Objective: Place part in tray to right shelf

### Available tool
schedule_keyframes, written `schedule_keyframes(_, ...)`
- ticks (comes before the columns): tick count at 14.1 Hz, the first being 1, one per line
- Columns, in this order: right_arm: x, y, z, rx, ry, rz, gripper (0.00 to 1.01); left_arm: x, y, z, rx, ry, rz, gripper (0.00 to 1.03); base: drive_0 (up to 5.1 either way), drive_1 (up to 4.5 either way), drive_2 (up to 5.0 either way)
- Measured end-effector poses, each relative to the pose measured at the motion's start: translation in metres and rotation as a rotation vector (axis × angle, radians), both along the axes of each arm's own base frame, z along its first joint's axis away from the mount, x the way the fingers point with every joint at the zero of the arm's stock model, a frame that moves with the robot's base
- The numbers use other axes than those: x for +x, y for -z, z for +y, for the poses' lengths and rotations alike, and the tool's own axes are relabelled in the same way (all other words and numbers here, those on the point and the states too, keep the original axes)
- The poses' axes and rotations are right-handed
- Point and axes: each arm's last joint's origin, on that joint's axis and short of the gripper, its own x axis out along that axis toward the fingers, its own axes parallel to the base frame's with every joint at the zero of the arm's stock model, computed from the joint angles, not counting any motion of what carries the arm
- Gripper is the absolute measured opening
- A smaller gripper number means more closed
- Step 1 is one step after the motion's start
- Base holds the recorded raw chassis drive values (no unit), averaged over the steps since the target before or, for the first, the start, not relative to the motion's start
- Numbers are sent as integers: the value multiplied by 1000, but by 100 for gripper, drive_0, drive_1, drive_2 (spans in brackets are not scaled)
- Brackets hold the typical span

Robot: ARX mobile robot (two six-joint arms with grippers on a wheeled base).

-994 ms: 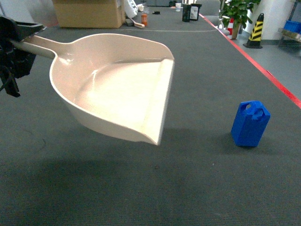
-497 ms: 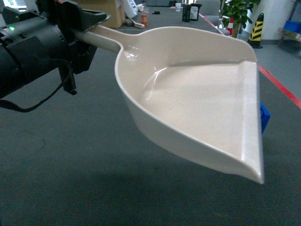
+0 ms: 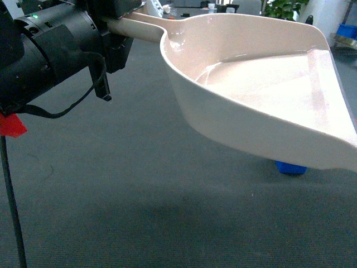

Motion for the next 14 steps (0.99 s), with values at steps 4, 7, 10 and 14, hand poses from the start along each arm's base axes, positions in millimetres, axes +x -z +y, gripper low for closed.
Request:
schedule_keyframes(4,0,3,0,-2,26,80,98,0,0,-1,0,4,0,12,0,0,0)
schedule_keyframes(7,29,2,-9,-24,133,342,98,0,0,0,-3,2,-2,12,0,0,0)
schedule_keyframes(10,109,-6,-18,-24,21,361,98,0,0,0,-3,0,-1,12,0,0,0)
schedule_keyframes(14,191,21,2,-36,-205,488,98,0,0,0,-3,0,1,12,0,0,0)
